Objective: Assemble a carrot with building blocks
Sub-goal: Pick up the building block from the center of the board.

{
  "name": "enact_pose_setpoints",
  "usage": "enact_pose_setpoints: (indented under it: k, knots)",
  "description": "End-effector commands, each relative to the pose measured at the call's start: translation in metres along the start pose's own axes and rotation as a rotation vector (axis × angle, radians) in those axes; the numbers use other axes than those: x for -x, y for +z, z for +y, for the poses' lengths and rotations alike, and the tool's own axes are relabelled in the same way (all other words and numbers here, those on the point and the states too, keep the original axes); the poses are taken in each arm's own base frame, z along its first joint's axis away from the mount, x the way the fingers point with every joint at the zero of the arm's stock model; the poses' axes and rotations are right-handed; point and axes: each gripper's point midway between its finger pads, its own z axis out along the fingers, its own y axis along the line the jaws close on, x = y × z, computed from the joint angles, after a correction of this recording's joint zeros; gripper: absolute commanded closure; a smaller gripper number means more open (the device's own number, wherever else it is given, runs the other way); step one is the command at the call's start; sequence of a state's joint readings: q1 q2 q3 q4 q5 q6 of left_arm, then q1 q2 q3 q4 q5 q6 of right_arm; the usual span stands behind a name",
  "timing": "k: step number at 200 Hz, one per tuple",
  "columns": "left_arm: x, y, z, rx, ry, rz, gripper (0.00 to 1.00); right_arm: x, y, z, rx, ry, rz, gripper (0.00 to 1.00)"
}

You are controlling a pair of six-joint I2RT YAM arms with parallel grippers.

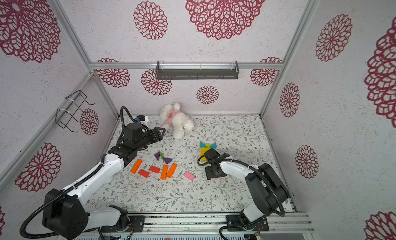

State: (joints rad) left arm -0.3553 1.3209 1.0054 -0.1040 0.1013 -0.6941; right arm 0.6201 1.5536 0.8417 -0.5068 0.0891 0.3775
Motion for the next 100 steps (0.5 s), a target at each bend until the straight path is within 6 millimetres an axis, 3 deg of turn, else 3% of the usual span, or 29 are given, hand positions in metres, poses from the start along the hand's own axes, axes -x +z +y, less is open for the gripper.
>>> enact_pose_setpoints:
  k: [1,42,100]
  knots:
    - [0.006,-0.001,-0.005,-0.001,0.012,-0.012,0.34,0.007,-0.001,0.007,0.034,-0.018,-0.010,0.43]
    - [0.005,0.000,-0.005,-0.002,0.013,-0.006,0.34,0.003,-0.003,0.006,0.044,0.004,-0.017,0.61]
    - [0.006,0.000,-0.005,-0.003,0.012,-0.008,0.34,0.016,-0.013,0.011,0.049,0.006,-0.070,0.68]
